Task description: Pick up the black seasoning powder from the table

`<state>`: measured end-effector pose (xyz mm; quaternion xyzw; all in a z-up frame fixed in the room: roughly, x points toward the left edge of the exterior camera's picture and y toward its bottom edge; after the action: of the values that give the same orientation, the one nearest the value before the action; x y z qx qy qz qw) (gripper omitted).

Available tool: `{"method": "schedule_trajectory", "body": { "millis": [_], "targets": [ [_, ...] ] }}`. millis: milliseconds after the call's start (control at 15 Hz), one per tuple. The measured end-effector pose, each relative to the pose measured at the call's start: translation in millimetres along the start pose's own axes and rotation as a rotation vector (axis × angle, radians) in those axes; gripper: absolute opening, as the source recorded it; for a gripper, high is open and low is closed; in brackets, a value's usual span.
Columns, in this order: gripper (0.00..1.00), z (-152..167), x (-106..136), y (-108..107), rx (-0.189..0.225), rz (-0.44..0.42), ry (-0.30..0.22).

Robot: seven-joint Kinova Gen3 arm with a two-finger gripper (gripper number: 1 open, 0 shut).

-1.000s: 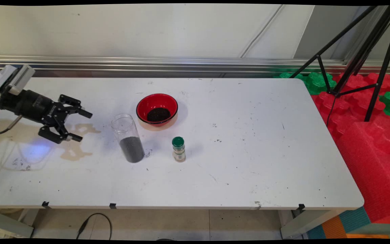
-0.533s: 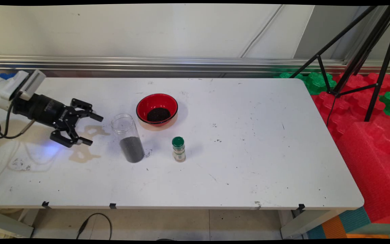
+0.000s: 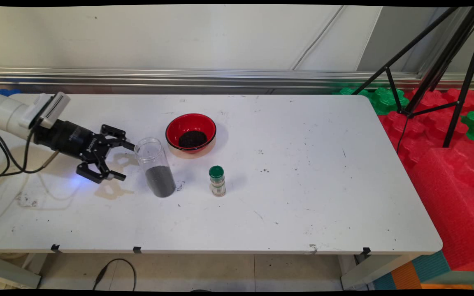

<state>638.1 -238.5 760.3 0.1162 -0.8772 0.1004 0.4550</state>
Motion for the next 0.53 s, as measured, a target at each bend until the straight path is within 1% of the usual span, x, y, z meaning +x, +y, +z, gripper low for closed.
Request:
{"method": "schedule_trajectory", "body": {
  "millis": [533],
  "targets": [
    [1.00,32,-5,-5,-0.013,0.014,0.052]
  ]
}}
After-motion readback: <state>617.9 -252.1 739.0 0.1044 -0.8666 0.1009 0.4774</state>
